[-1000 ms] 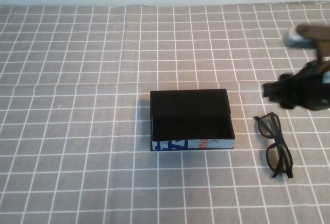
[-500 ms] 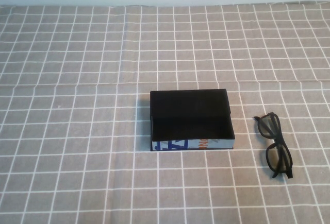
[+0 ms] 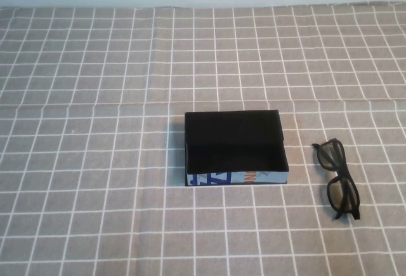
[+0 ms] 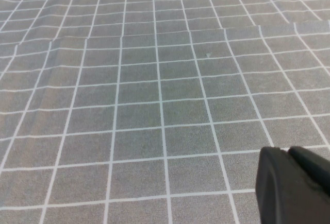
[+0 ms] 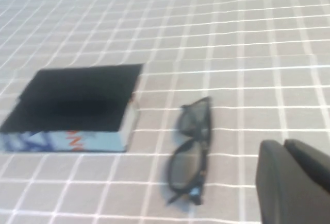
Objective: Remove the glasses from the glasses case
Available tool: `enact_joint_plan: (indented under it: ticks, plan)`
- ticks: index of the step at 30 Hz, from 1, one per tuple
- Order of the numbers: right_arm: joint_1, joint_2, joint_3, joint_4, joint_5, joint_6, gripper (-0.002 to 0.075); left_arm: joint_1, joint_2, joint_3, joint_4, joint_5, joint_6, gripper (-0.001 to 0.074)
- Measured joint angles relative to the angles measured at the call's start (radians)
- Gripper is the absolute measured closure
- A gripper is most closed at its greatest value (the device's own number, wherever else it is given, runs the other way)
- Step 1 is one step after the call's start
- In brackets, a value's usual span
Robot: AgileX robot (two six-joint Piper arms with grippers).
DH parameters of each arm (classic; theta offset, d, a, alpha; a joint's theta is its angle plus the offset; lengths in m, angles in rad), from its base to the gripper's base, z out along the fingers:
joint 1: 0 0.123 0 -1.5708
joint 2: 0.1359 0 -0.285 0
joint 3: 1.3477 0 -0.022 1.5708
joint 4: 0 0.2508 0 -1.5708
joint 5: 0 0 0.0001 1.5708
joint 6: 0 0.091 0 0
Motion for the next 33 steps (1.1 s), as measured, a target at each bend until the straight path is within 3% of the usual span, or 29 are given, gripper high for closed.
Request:
enact_joint_plan:
  ticks: [5,8,33]
  plan:
    - [-0.162,-0.126,0.093,0.098,-0.054,-0.142,0.0743,0.0,0.0,0.0,0.0,0.0,0.0,0.074]
    - [-0.205,-0.177,0.149,0.141,-0.098,-0.217,0.0743,0.0,0.0,0.0,0.0,0.0,0.0,0.074]
    - [-0.183,-0.19,0.204,0.188,-0.031,-0.254,0.0743,0.0,0.0,0.0,0.0,0.0,0.0,0.074]
